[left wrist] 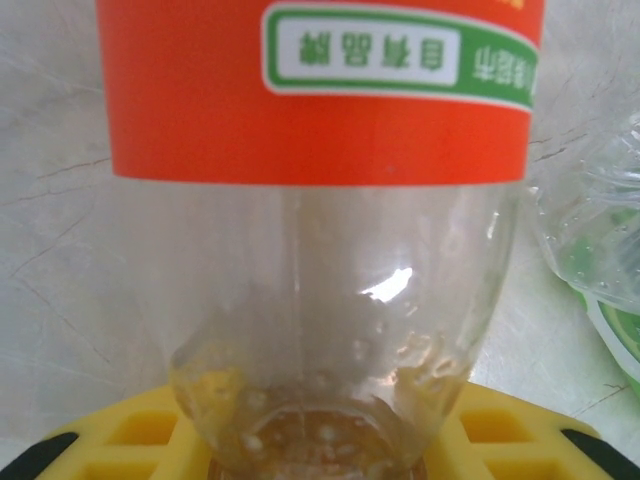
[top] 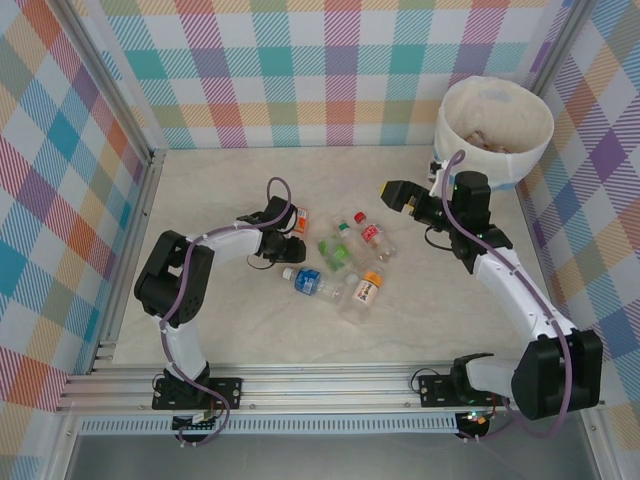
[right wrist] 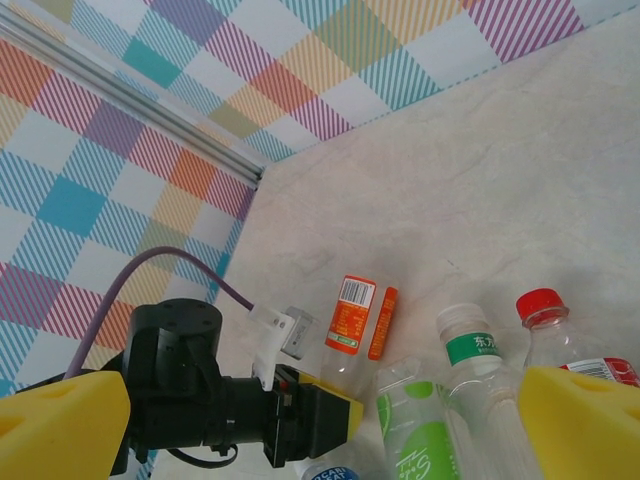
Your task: Put the plastic bottles in the bin
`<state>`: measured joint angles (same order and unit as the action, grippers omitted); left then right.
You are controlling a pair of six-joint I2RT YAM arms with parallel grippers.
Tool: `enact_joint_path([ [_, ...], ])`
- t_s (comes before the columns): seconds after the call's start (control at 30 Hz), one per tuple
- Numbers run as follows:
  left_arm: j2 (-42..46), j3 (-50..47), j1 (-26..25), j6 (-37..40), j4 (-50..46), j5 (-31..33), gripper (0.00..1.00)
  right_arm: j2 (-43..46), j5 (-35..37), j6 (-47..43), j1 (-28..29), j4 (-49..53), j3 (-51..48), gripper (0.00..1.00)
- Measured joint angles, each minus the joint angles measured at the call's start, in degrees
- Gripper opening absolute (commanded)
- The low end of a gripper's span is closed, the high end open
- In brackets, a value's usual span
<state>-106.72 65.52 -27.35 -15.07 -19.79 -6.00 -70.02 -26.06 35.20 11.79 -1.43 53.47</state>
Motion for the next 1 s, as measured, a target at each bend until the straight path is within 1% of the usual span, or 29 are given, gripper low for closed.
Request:
enact_joint_path([
  [0.1, 0.07, 0.00, 0.00, 0.48, -0.02, 0.13, 0.00, -0.81, 0.22, 0.00, 0.70, 0.22, 0.46, 1.00],
  [0.3, 1.66, -0.42, 0.00, 1.27, 0.52, -0.07, 0.00, -1.84, 1.01, 0.02, 1.40, 0.20, 1.46, 1.00],
  [0.6, 13.22, -5.55, 0.00, 1.01, 5.86, -4.57, 0.00, -5.25, 1.53, 0.42, 3.80, 0.57, 3.17, 1.00],
  [0.77, 19.76, -8.63, 0.00, 1.11, 9.27, -11.02, 0.00, -8.26, 0.31, 0.66, 6.47, -0.31, 4.87, 1.00],
  [1.0, 27.61, -11.80, 0.00, 1.22, 14.32, -22.99, 0.00, -13.55, -4.28, 0.35, 11.43, -3.10, 8.24, 1.00],
])
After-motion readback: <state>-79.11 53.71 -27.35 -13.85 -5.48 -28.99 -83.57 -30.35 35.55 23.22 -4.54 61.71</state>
